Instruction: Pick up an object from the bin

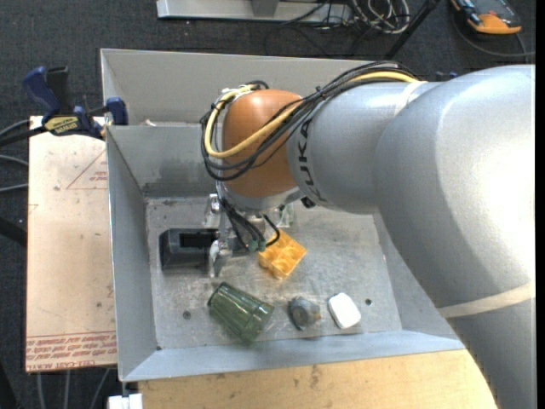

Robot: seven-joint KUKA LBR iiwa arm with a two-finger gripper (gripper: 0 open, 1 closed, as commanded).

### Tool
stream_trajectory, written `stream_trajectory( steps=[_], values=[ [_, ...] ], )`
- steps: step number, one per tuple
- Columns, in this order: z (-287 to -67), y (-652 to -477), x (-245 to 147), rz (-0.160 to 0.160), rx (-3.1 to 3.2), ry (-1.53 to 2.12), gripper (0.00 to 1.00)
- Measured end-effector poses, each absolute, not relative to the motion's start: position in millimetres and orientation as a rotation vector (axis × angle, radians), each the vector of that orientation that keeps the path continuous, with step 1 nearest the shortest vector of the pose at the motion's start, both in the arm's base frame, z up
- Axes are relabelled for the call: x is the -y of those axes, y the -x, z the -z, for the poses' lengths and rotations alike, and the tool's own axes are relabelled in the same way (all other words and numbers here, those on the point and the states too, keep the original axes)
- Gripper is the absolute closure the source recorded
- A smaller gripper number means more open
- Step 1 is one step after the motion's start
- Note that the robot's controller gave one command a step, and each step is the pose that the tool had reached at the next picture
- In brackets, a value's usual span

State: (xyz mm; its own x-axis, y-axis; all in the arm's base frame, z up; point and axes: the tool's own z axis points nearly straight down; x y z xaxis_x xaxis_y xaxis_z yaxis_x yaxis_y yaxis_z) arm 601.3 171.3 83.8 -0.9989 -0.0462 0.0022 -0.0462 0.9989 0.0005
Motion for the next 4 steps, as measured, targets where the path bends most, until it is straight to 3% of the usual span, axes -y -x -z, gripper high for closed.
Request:
stream_trajectory(
  steps=[4],
  values=[
    [-143.8, -600.4, -171.1, 0.001, 3.14, -0.072, 1.0]
  ],
)
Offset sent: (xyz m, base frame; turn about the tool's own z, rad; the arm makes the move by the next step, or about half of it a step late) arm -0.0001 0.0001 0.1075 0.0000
